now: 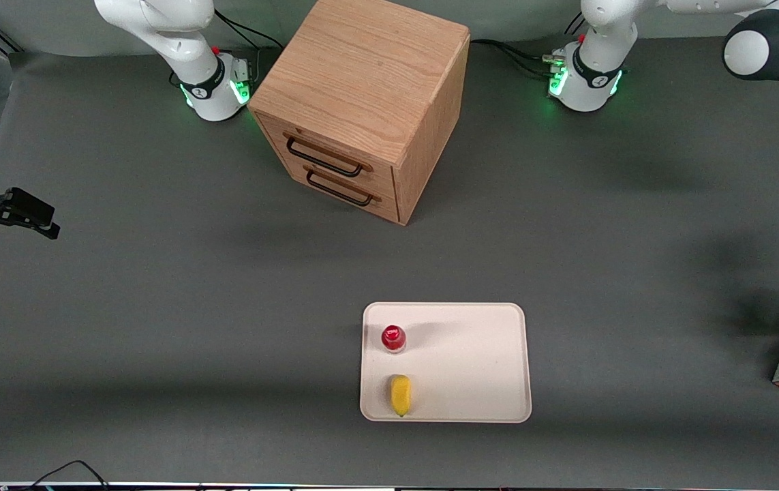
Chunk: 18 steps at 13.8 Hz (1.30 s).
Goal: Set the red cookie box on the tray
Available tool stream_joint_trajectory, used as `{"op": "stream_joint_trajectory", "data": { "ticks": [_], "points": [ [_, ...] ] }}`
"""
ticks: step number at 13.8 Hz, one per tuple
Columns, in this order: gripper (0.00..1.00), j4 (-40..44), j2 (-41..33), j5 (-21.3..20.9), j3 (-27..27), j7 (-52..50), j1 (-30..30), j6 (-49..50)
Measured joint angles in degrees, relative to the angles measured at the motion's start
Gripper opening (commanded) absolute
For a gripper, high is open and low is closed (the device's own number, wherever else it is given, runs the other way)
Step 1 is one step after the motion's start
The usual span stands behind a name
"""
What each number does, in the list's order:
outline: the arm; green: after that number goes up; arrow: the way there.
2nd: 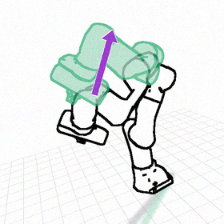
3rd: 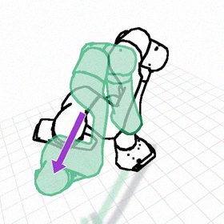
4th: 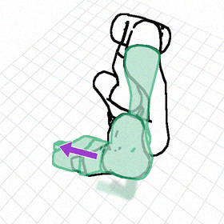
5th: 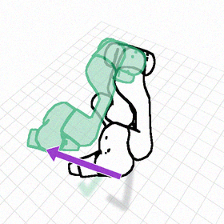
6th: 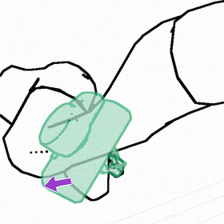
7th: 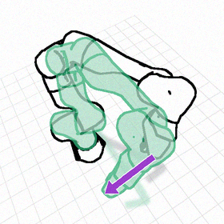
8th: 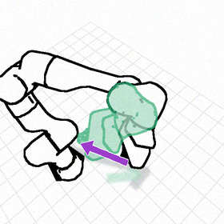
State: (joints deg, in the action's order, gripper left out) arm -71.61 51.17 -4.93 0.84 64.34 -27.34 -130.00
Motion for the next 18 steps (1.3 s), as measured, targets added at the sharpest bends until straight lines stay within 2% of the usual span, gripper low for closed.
{"op": "stream_joint_trajectory", "data": {
  "ticks": [1, 7, 10, 12, 15, 18],
  "points": [
    [0.00, 0.06, 0.00, -0.04, 0.00, 0.05, 0.00, -0.20],
    [0.00, 0.64, -0.03, -0.76, 0.06, -0.02, 0.45, -1.57],
    [0.00, 2.63, -1.62, -0.66, 0.43, -4.99, 1.08, 4.26],
    [0.00, 3.38, -5.48, -0.58, 0.99, -14.01, 2.84, 11.37],
    [0.00, 3.51, -13.28, -0.56, 2.25, -33.07, 8.67, 22.49],
    [0.00, 3.30, -18.92, -0.77, 9.23, -53.95, 11.71, 31.59]
  ]
}}
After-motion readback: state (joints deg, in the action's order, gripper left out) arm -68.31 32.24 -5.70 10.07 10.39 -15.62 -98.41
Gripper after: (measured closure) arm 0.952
